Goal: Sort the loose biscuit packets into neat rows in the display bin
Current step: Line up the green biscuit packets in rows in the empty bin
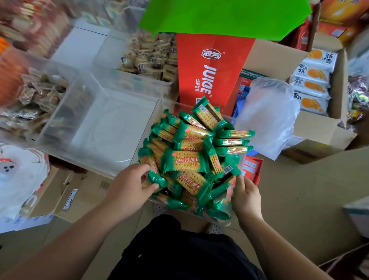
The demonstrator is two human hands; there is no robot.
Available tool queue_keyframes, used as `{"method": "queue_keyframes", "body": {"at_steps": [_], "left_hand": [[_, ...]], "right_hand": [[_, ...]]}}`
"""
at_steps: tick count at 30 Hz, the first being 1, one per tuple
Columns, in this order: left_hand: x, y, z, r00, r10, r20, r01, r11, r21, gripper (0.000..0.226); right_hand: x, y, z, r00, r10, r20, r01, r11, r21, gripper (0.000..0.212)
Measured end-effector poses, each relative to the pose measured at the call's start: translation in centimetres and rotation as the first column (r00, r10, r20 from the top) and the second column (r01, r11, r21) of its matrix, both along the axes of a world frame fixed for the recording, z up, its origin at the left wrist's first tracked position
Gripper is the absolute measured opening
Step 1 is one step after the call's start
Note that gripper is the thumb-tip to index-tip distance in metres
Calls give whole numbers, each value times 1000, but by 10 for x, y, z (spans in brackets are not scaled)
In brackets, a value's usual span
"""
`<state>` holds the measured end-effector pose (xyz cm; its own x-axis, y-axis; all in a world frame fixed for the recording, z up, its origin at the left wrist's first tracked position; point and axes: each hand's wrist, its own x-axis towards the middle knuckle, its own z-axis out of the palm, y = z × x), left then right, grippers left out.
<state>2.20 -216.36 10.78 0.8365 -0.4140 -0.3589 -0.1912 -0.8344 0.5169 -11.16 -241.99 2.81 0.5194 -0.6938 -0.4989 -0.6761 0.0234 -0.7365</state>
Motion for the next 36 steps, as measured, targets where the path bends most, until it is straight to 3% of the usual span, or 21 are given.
{"method": "queue_keyframes", "body": {"at_steps": [5, 9, 11, 16, 19, 22, 26, 29, 32, 34, 36], "left_hand": [[8, 7, 5, 992, -115, -48, 112, 991, -69, 17], [10, -4, 28, 980, -142, 140, 174, 951, -256, 20], [9, -23, 39, 950, -235, 204, 284, 923, -260, 20], [16, -69, 20, 849, -431, 306, 453, 892, 0, 44], [19, -78, 12, 820, -480, 312, 475, 875, 99, 53], [20, -79, 12, 807, -522, 277, 490, 853, 178, 66], [20, -76, 8, 753, -602, 266, 525, 793, 308, 80], [23, -72, 9, 757, -592, 277, 502, 798, 334, 83], [26, -67, 12, 769, -566, 297, 480, 818, 316, 80], [27, -61, 14, 809, -517, 280, 451, 851, 268, 75], [27, -53, 18, 875, -415, 250, 381, 908, 174, 69]], "right_hand": [[-2, -22, 17, 978, 198, -68, -194, 979, 61, 40], [-1, -30, 28, 978, 196, -72, -180, 967, 182, 29], [-1, -28, 33, 979, 193, -67, -177, 965, 192, 27], [-11, -28, 30, 979, 182, -93, -189, 979, -71, 27], [-12, -32, 38, 984, 175, -31, -178, 973, -145, 17], [-3, -33, 48, 956, 281, 81, -259, 942, -214, 9], [15, -24, 54, 848, 523, 89, -487, 833, -262, 38], [29, -13, 58, 781, 622, 63, -581, 759, -293, 49], [40, -7, 55, 794, 608, 4, -561, 735, -382, 48], [45, -4, 54, 800, 600, -8, -549, 726, -414, 39], [47, 0, 55, 798, 602, 29, -518, 709, -478, 15]]}}
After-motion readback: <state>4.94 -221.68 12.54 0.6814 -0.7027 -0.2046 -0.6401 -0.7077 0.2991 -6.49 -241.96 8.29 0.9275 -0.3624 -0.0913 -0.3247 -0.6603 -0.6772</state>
